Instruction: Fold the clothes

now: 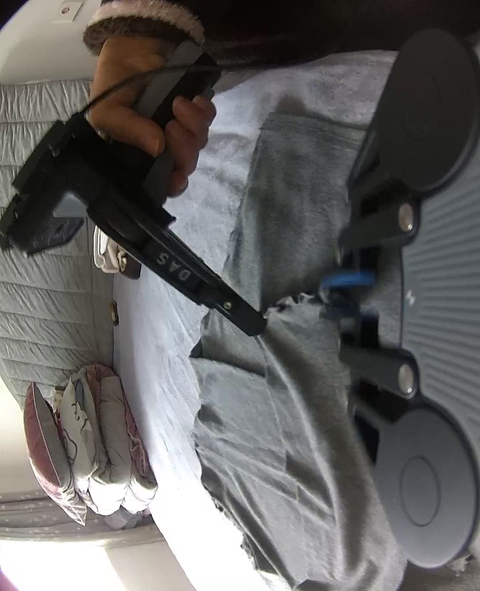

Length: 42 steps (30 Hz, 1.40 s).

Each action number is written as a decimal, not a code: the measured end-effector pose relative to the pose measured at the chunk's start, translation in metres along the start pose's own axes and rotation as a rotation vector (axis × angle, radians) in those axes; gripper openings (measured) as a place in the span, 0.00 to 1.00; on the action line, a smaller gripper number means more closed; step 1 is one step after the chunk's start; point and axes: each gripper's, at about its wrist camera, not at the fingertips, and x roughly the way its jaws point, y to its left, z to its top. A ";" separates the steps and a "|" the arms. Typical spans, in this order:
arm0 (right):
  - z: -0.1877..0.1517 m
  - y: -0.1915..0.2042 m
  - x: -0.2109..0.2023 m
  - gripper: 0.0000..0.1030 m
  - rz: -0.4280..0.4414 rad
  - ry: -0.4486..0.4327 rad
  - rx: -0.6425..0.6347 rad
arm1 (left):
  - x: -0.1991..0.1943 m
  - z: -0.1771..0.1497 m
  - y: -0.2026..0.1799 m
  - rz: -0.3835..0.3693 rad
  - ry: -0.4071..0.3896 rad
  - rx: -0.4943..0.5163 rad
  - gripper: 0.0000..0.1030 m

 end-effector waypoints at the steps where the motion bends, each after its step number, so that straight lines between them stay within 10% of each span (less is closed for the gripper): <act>1: 0.001 0.002 -0.005 0.05 -0.003 -0.019 -0.011 | -0.001 0.002 -0.001 -0.002 -0.008 -0.005 0.08; 11: 0.001 -0.002 -0.044 0.05 -0.069 -0.076 -0.058 | -0.007 0.017 -0.011 -0.029 -0.079 -0.059 0.07; 20: -0.008 -0.018 -0.020 0.06 -0.139 0.078 -0.062 | -0.002 0.010 -0.007 -0.040 -0.033 -0.118 0.13; 26: 0.001 -0.015 -0.021 0.14 -0.131 0.027 -0.074 | -0.025 0.001 0.024 0.083 -0.040 -0.223 0.38; 33: 0.019 0.000 -0.007 0.20 -0.063 -0.027 -0.068 | -0.049 -0.014 0.074 0.287 -0.030 -0.402 0.47; 42: 0.050 0.035 0.022 0.23 0.059 -0.060 -0.074 | -0.085 -0.058 0.159 0.431 -0.100 -0.867 0.48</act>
